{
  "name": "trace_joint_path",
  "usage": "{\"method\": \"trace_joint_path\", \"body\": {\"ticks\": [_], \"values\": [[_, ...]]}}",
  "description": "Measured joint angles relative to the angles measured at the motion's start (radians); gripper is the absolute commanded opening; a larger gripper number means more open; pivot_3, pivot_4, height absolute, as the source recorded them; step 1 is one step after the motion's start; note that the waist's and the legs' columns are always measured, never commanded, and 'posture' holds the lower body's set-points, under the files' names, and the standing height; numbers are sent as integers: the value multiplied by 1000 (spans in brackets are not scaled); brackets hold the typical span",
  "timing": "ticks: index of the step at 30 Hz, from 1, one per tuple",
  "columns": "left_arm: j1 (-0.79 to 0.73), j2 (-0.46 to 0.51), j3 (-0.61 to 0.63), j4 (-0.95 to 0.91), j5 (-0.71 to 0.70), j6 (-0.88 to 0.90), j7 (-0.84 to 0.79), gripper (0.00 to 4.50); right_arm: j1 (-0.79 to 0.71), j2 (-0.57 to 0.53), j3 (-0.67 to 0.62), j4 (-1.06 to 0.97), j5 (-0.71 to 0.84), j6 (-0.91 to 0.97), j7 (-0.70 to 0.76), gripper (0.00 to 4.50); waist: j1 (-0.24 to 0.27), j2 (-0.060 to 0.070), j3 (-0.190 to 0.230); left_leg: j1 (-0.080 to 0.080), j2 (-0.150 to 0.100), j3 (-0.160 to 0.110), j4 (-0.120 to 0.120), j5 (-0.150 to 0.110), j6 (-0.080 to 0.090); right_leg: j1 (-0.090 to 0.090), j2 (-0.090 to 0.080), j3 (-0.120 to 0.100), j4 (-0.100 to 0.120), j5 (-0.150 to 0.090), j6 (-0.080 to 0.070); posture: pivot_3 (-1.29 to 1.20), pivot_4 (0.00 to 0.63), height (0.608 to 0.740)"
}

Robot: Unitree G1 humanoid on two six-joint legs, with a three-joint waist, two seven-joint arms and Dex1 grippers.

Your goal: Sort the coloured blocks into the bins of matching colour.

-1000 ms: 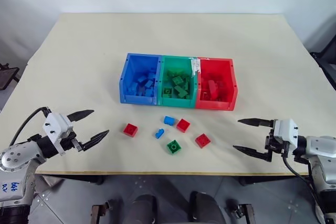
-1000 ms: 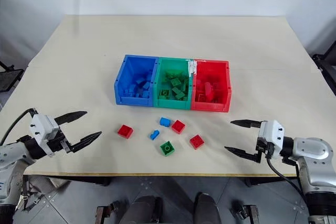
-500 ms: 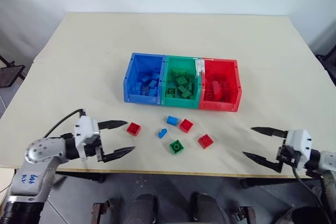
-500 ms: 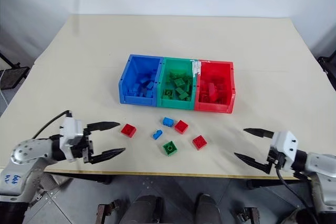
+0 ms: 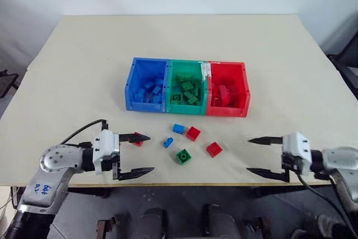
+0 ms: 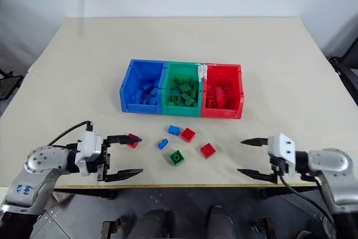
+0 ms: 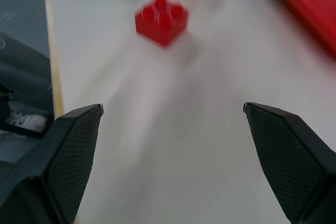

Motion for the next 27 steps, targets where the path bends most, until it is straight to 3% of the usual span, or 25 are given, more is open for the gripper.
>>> {"method": "trace_joint_path", "body": {"ticks": [7, 12, 15, 23, 27], "values": [[95, 7, 91, -36, -4, 1, 34, 4463, -235, 70, 222, 160, -122, -67, 93, 4500, 8, 0, 0, -2, -2, -2, 0, -1, 1, 0, -1, -1, 0, 0, -1, 0, 150, 740], [128, 5, 120, -74, -19, 10, 57, 4463, -372, 149, 288, 319, -163, -141, 148, 4500, -1, 0, 0, -2, -1, -2, 0, -1, 0, -1, 0, -2, 0, 0, -1, 0, 150, 740], [156, 4, 133, -81, -19, 9, 62, 4500, -399, 182, 306, 359, -164, -168, 167, 3897, -2, 0, 0, -1, 0, -1, 0, -2, 0, -1, 0, -2, 0, -1, -1, 0, 150, 740], [182, -25, 133, -86, -22, 9, 84, 4500, -368, 189, 296, 353, -124, -151, 187, 1406, 1, 0, 0, -1, 0, -1, 1, -2, 0, -1, 0, -2, 0, 0, -1, 0, 150, 740], [150, -67, 134, -97, -59, 32, 133, 4500, -343, 182, 203, 287, -39, -23, 127, 1409, 1, 0, 0, -1, 0, -2, 1, -2, -1, -1, 0, -2, 0, 0, -1, 0, 150, 740]]}}
